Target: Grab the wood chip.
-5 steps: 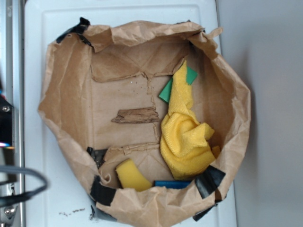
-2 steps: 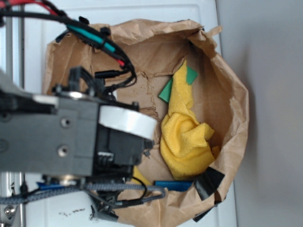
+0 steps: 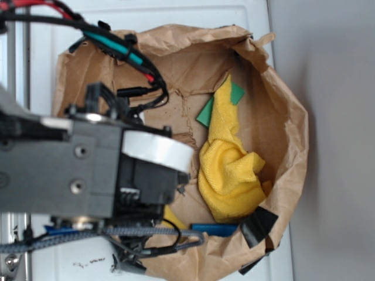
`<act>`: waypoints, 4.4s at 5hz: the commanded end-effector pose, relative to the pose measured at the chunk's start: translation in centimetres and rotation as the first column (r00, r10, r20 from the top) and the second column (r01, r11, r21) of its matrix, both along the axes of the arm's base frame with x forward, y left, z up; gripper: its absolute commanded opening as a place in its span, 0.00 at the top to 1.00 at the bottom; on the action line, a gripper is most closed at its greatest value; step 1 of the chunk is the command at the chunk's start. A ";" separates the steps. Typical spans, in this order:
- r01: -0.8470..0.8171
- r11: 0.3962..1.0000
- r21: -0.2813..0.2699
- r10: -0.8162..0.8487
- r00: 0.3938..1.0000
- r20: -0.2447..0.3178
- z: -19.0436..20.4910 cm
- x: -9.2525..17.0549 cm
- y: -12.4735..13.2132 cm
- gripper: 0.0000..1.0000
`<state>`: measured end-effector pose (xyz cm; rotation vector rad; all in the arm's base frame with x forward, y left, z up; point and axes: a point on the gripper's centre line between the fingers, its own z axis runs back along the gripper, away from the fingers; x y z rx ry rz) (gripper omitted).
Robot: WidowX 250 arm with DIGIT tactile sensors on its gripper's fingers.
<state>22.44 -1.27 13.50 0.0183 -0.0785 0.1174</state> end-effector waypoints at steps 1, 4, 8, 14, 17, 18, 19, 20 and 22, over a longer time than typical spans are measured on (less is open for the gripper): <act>-0.024 0.999 -0.034 0.027 0.997 0.067 -0.2 1.8 2.2 0.00; 0.016 0.994 -0.108 -0.009 0.998 0.065 0.5 0.4 5.5 0.00; 0.020 0.999 -0.032 -0.017 0.996 0.087 -8.1 2.4 2.5 0.00; 0.157 0.982 -0.109 -0.141 0.980 0.143 -10.8 1.3 2.8 1.00; 0.147 0.984 -0.103 -0.127 0.975 0.185 -10.6 1.0 2.9 1.00; 0.132 0.986 -0.107 -0.112 0.978 0.175 -10.2 1.2 2.9 1.00; 0.110 0.986 -0.129 -0.092 0.986 0.138 -8.4 1.1 3.0 1.00; 0.050 0.986 -0.158 -0.037 0.995 0.089 -4.3 0.7 3.4 1.00; -0.058 0.993 -0.100 0.067 0.994 0.091 1.4 -0.8 3.2 1.00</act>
